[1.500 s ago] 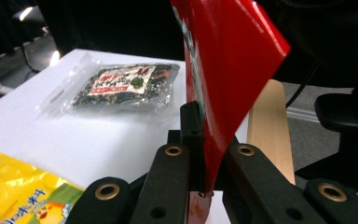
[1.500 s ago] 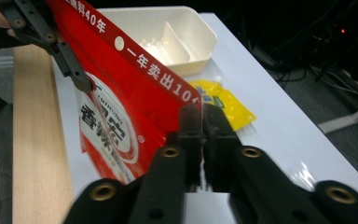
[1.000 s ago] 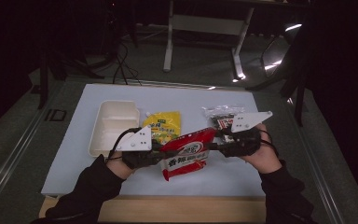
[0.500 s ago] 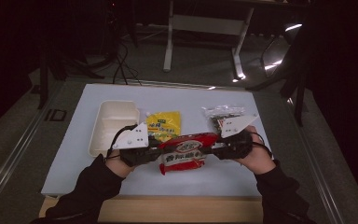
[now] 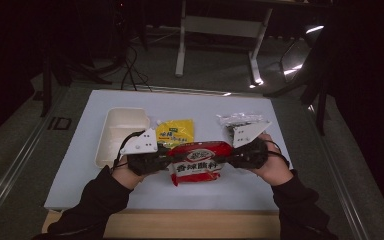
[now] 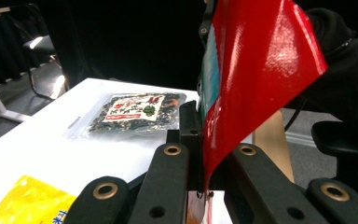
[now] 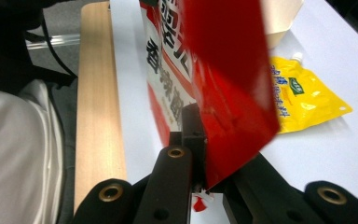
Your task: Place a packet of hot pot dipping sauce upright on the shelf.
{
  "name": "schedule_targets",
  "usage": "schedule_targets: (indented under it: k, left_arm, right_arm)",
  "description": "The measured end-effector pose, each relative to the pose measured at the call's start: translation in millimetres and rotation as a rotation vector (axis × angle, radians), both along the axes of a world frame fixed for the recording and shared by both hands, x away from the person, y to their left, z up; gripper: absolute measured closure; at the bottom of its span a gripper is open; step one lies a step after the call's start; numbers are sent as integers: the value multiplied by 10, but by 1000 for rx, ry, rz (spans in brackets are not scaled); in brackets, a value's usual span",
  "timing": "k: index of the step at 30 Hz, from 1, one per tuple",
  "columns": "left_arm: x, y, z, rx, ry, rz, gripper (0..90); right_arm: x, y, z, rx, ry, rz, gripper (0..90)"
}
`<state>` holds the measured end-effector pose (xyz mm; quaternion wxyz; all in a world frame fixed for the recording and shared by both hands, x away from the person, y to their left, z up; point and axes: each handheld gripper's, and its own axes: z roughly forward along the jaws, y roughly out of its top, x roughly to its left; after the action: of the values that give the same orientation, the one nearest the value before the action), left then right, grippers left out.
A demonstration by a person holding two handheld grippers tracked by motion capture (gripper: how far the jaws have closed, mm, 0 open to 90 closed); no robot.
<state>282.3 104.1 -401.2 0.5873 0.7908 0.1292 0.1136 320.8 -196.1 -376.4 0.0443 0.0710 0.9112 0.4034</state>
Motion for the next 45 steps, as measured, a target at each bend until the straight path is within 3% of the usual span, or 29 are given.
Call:
schedule_targets:
  k: [8, 9, 13, 14, 19, 26, 34, 45]
  left_arm:
    - [-41, 72, -19, -43, -31, 84, 421]
    - [-49, 104, -26, -49, -27, 95, 421]
    - [-57, 165, -80, -57, 7, 95, 156]
    - [-67, 180, -105, -51, 5, 102, 135]
    - [-119, 231, -216, -81, 24, 123, 66]
    - [-225, 273, -438, -69, 42, 160, 60]
    - [-320, 199, -724, -34, 50, 127, 60]
    - [-353, 146, -937, -10, 54, 113, 61]
  right_arm:
    - [62, 7, 62, 14, 2, -16, 900]
    - [75, 7, 74, 13, 2, -23, 900]
    - [148, 13, 105, 21, 9, -35, 900]
    - [161, 16, 110, 23, 5, -39, 900]
    - [227, 28, 118, 30, 3, -52, 900]
    - [360, 23, 182, 59, 8, -70, 900]
    - [510, 120, 228, 63, 0, -88, 900]
    - [696, 318, 289, 71, 2, -79, 900]
